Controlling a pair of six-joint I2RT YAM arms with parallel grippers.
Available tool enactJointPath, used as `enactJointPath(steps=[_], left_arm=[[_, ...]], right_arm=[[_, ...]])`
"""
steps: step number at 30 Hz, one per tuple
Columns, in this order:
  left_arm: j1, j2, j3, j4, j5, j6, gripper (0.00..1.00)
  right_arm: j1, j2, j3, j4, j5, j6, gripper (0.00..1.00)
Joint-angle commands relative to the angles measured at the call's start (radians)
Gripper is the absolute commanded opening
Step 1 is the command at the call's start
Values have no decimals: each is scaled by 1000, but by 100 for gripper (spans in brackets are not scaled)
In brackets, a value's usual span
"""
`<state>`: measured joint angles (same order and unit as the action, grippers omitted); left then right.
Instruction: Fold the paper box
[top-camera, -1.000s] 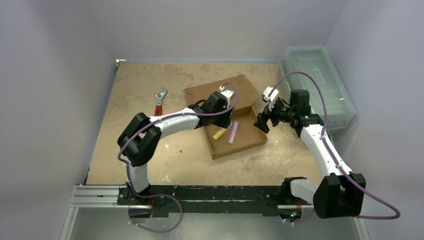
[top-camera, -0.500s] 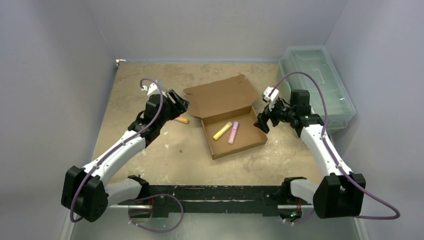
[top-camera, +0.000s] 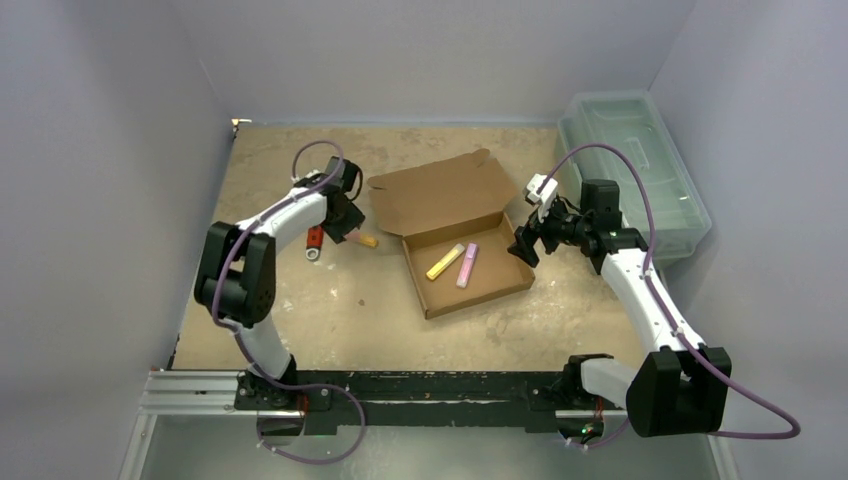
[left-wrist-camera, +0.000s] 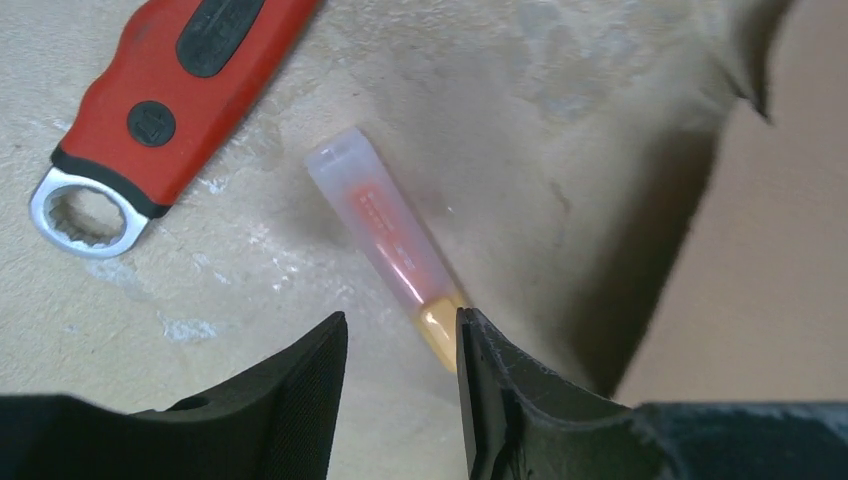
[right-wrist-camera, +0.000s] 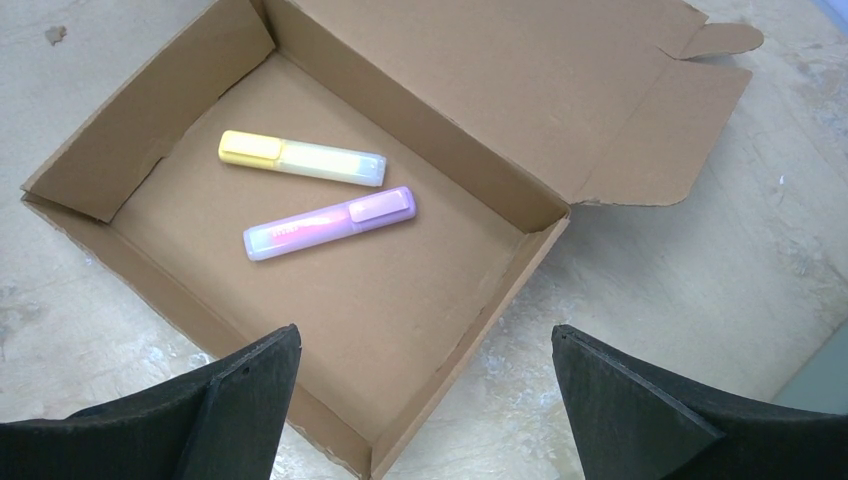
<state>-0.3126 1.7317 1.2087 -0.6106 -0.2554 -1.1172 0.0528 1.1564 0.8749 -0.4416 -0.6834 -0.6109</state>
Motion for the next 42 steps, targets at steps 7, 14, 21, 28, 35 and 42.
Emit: enactJointPath(steps=[7, 14, 21, 28, 35, 42], left_arm=[[28, 173, 117, -70, 28, -39, 42], [41, 250, 149, -55, 57, -33, 42], [53, 253, 124, -27, 92, -22, 7], [53, -5, -58, 94, 122, 110, 0], [48, -520, -557, 706, 672, 333, 0], [-205, -690, -603, 903, 710, 498, 0]], right_arm=[[-4, -1, 10, 7, -15, -16, 99], [-3, -2, 9, 6, -15, -18, 99], [-3, -1, 9, 6, -15, -19, 99], [-4, -2, 9, 6, -16, -15, 99], [-5, 10, 7, 8, -12, -17, 99], [-5, 17, 8, 8, 11, -13, 99]])
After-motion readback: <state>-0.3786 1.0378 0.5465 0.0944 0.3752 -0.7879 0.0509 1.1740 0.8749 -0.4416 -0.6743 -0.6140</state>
